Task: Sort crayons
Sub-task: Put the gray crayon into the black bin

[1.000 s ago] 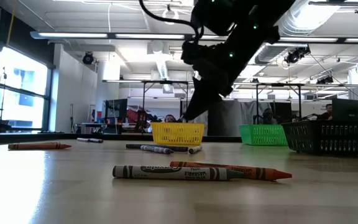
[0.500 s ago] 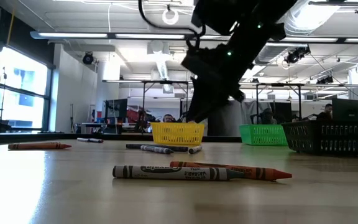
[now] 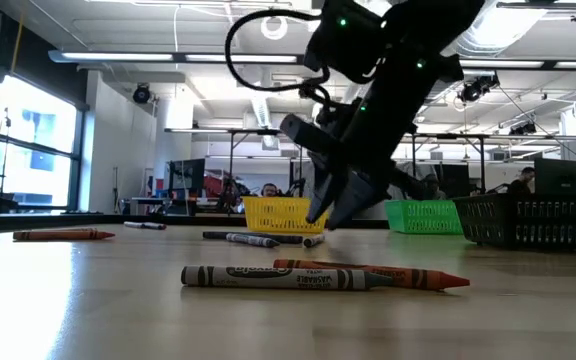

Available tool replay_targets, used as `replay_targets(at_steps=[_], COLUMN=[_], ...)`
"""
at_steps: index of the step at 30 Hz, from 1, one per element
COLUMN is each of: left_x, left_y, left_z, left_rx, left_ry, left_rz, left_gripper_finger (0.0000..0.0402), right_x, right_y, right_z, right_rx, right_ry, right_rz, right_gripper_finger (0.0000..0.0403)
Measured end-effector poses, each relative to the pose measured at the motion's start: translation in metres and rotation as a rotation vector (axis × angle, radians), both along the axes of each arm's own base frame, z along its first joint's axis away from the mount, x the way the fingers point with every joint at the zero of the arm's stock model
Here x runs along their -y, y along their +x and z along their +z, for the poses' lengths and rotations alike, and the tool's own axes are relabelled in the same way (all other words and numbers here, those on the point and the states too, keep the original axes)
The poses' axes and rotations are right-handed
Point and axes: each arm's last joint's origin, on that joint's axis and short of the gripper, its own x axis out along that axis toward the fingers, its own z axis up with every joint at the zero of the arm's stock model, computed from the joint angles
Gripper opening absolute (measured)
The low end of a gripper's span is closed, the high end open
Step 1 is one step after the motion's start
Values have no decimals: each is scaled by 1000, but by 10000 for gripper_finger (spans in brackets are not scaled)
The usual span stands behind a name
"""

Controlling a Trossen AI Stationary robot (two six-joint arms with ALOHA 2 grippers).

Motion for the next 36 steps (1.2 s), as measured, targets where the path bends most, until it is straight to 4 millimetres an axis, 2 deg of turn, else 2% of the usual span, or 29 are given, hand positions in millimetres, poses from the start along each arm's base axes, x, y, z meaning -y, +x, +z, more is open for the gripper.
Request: replay_targets(at_steps=[7,28,32,36], left_x=[0,-2,-2,-2], left_y=[0,-4,-4,-4], left_z=[0,2,2,2], left_rx=[-5,7,7,7], left_ry=[3,-11,-11,-11], left_rz=[0,-1,-1,-1], left_gripper_finger=[10,10,10,10], right_x=[-3,-4,-5,-5], right_y=[-1,5,14,21], right_z=[-7,-3,14,52], right_rx=[-7,82,16,-136], right_ry=[51,89,80,-2], right_rz=[-60,-110,-47,20], right_gripper_finger=[121,121,121,121])
